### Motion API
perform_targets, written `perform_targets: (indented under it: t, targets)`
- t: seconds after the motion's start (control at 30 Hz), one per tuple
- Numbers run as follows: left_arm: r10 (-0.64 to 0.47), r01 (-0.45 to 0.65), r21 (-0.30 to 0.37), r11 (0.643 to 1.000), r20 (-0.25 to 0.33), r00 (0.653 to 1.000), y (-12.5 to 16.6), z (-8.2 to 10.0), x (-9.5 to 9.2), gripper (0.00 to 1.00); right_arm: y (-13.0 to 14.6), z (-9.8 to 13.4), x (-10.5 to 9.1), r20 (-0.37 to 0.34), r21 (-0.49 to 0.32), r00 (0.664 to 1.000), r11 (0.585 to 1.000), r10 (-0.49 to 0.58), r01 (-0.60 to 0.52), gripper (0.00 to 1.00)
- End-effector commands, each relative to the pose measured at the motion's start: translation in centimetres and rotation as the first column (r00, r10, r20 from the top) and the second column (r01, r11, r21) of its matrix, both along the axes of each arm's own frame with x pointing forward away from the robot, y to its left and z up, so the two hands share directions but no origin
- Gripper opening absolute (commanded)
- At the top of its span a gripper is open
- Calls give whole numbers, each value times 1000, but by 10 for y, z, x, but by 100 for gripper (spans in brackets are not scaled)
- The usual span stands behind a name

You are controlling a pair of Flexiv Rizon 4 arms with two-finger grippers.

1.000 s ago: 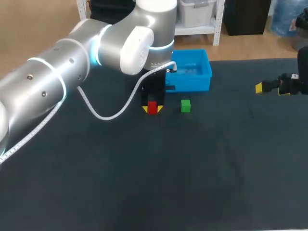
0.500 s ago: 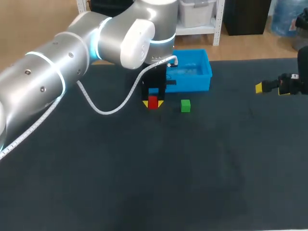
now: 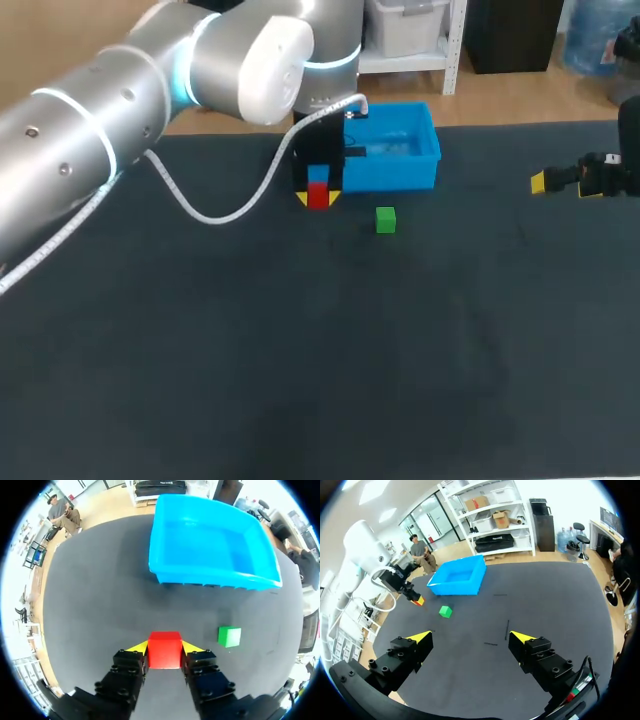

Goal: Use the left arm to pick the red cube and place it into the blue plastic box first, then use the right arm to grasp the green cube and put it into the same blue plastic box after the first action is fully finished.

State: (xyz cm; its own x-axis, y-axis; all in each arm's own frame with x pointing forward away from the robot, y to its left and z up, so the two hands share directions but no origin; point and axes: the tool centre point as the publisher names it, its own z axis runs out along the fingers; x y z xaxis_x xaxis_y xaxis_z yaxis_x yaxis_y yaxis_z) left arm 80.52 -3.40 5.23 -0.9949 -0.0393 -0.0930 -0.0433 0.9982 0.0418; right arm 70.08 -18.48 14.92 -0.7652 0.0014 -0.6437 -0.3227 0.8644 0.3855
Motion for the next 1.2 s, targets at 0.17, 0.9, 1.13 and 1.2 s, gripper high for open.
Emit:
perform_targets:
  t: [0.17,0.9,1.13,1.2]
  targets:
    - [-10,11,-16,1000,34,999,6,16,-13,0,0,0,0,0,-1,1000,1000,0,0,100]
    - [-96,99,-34,995,78,992,15,44,-15,0,0,0,0,0,-1,1000,1000,0,0,100]
    - [-112,118,-50,992,107,988,19,56,-3,0,0,0,0,0,-1,1000,1000,0,0,100]
    - [-119,126,-53,991,118,986,20,62,1,0,0,0,0,0,-1,1000,1000,0,0,100]
